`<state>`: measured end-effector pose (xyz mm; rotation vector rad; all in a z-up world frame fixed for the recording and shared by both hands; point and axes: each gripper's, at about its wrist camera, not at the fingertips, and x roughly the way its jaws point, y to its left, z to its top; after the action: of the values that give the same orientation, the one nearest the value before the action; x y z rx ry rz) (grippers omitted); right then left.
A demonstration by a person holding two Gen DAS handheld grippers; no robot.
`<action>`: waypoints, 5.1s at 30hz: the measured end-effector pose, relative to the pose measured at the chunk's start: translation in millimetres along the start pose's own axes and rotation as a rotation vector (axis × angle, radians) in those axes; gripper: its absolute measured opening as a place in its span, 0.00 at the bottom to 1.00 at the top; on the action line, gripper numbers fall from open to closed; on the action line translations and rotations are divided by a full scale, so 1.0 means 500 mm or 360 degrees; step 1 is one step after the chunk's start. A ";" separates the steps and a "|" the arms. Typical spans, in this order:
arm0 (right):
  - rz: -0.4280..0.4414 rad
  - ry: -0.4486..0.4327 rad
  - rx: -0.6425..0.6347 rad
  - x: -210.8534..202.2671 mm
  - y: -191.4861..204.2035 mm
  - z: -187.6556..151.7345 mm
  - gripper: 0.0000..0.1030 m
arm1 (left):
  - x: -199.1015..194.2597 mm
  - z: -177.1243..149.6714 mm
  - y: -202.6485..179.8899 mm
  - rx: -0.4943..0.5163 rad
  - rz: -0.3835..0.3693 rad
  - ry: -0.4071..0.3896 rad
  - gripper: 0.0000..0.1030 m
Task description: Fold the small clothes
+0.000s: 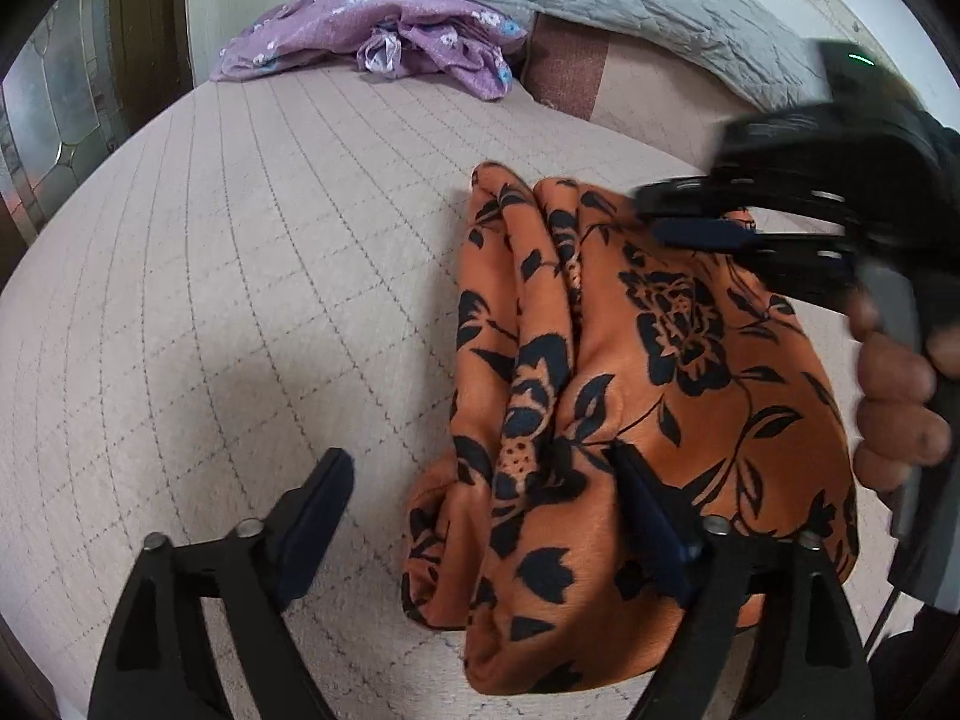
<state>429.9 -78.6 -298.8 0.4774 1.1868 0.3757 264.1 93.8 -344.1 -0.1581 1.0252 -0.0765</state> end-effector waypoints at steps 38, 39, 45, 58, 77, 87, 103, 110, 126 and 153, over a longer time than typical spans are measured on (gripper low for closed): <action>0.0030 -0.0070 -0.0177 -0.221 -0.159 -0.254 0.22 | -0.014 -0.014 -0.071 0.0289 0.0315 -0.0252 0.97; 0.0041 -0.0067 -0.0168 -0.217 -0.159 -0.251 0.22 | -0.013 -0.014 -0.072 0.0292 0.0324 -0.0257 0.97; 0.0063 -0.0035 -0.0187 -0.210 -0.157 -0.244 0.22 | -0.017 -0.011 -0.087 0.0330 0.0380 -0.0279 0.96; 0.0140 -0.0037 -0.0130 -0.203 -0.175 -0.247 0.22 | -0.031 0.020 -0.105 0.0313 0.0416 -0.0375 0.96; 0.0185 -0.0020 -0.0097 -0.199 -0.180 -0.244 0.22 | -0.010 0.028 -0.103 0.0309 0.0471 -0.0368 0.96; 0.0214 -0.0034 -0.0062 -0.198 -0.186 -0.247 0.23 | -0.004 0.024 -0.105 0.0311 0.0478 -0.0369 0.96; 0.0225 -0.0029 -0.0064 -0.198 -0.187 -0.246 0.23 | 0.002 0.023 -0.102 0.0314 0.0462 -0.0358 0.97; 0.0239 -0.0018 -0.0067 -0.196 -0.188 -0.243 0.23 | 0.005 0.022 -0.106 0.0311 0.0460 -0.0356 0.97; 0.0159 -0.0060 -0.0211 -0.219 -0.160 -0.235 0.23 | -0.037 0.044 -0.080 0.0233 0.0346 -0.0386 0.96; 0.0166 -0.0235 0.0193 -0.237 -0.240 -0.183 0.73 | -0.006 0.091 0.040 -0.0120 -0.0266 -0.0098 0.96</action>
<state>307.7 -226.5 -297.1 0.6634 1.0478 0.3526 301.3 118.3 -321.6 -0.3133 0.9528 -0.1841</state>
